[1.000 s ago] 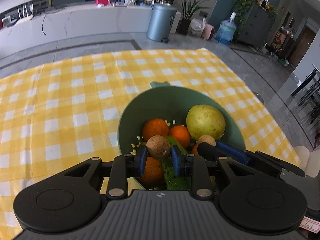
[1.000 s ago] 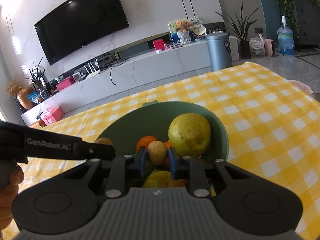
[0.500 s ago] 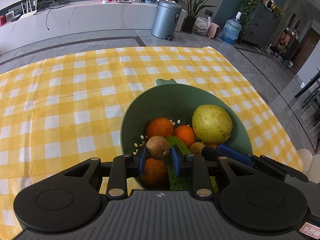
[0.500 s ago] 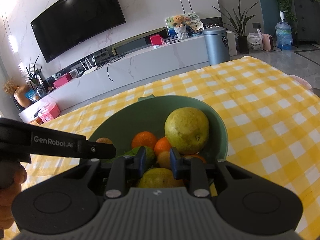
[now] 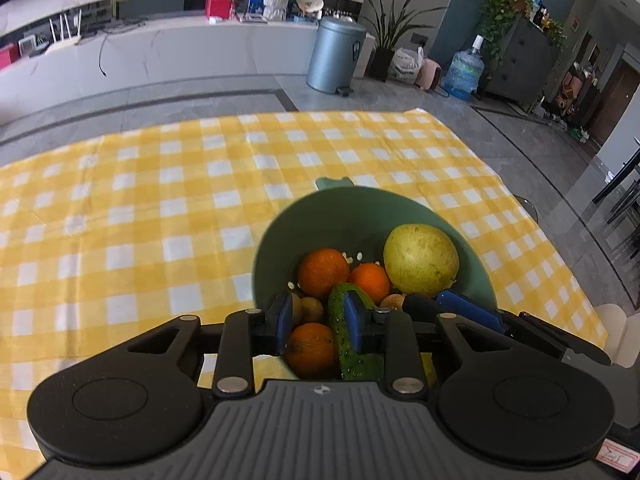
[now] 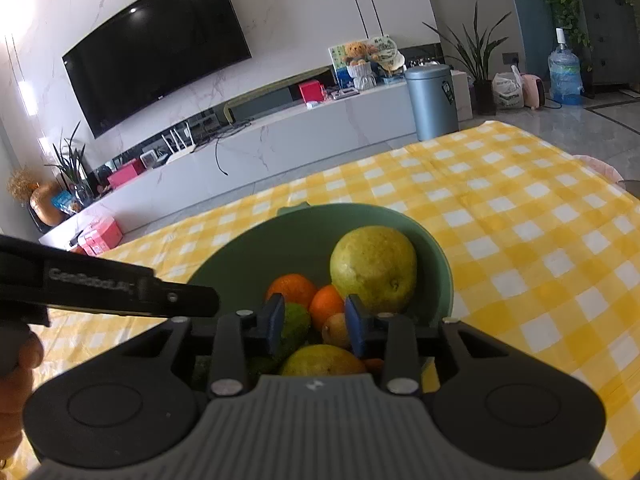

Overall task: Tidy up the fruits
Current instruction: 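Lower both longans into the green bowl and open both tools, then withdraw both tools from the bowl toward the last longan and red tomato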

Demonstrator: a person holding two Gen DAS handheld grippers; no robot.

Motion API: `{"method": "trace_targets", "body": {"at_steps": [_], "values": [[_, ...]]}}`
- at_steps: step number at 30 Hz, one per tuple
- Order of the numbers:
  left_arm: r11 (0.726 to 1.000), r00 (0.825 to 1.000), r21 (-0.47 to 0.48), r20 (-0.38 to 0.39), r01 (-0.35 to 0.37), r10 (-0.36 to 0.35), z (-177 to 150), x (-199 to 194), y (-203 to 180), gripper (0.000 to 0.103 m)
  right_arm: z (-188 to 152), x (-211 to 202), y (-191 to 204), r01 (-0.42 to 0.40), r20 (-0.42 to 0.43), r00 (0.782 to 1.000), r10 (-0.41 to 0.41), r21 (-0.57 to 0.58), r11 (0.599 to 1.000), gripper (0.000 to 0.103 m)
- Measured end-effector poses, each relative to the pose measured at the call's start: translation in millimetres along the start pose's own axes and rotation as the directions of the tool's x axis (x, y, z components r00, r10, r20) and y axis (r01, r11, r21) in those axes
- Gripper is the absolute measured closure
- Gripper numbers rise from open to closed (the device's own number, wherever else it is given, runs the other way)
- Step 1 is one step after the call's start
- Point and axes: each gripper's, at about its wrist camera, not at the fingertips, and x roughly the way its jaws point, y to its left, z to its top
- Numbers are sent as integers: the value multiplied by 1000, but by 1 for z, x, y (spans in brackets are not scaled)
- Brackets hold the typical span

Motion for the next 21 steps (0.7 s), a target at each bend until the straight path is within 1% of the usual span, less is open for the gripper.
{"method": "trace_targets", "body": {"at_steps": [4, 6, 8, 15, 21], "values": [[1000, 999, 17, 51, -21, 20, -4, -23, -3, 70, 0, -10, 8, -14, 47, 999, 16, -35, 999, 69], [999, 996, 35, 79, -38, 35, -9, -36, -5, 70, -1, -17, 14, -24, 74, 997, 28, -62, 998, 65], [997, 993, 57, 102, -60, 54, -15, -47, -7, 70, -3, -24, 21, -31, 96, 995, 39, -92, 995, 63], [987, 985, 110, 134, -119, 104, -36, -78, -10, 70, -13, -48, 38, -52, 143, 987, 75, -157, 986, 63], [980, 980, 135, 148, -149, 129, -55, -96, -4, 68, -26, -74, 50, -90, 192, 973, 129, -201, 976, 62]]}}
